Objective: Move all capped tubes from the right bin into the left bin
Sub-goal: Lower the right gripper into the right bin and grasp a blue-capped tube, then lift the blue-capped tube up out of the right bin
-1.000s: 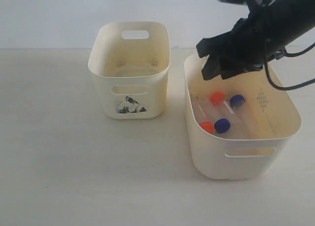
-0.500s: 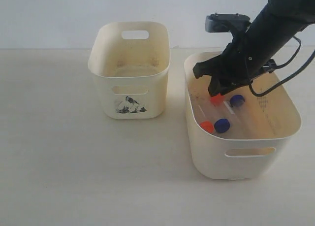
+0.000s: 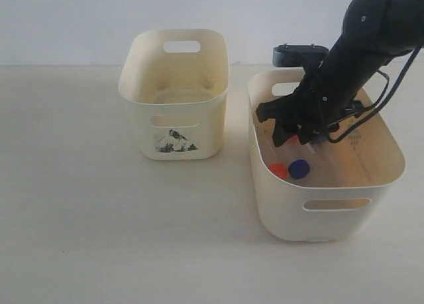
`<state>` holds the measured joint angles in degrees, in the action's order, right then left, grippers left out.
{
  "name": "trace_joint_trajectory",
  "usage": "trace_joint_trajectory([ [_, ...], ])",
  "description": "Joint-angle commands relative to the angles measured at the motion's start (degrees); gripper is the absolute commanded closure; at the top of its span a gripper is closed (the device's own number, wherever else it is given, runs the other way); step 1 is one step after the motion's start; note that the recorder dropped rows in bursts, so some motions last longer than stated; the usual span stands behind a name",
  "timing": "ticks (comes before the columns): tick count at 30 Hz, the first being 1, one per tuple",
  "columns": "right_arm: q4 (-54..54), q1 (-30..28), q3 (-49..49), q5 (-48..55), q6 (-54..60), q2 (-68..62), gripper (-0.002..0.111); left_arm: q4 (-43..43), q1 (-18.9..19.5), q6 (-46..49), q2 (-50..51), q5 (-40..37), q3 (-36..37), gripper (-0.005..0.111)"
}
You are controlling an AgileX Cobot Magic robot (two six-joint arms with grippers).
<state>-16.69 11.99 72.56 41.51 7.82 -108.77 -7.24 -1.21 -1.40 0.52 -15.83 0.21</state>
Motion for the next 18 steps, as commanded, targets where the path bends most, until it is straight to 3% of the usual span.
trace_joint_trajectory([
  [1, 0.8, 0.0, 0.5, -1.2, -0.2, -1.2, 0.061, 0.4, 0.1, -0.7, -0.1, 0.8, -0.2, 0.102],
  [18, 3.5, 0.0, 0.5, -1.7, -1.9, -6.8, 0.061, 0.4, 0.1, -0.7, -0.1, 0.8, -0.2, 0.102],
])
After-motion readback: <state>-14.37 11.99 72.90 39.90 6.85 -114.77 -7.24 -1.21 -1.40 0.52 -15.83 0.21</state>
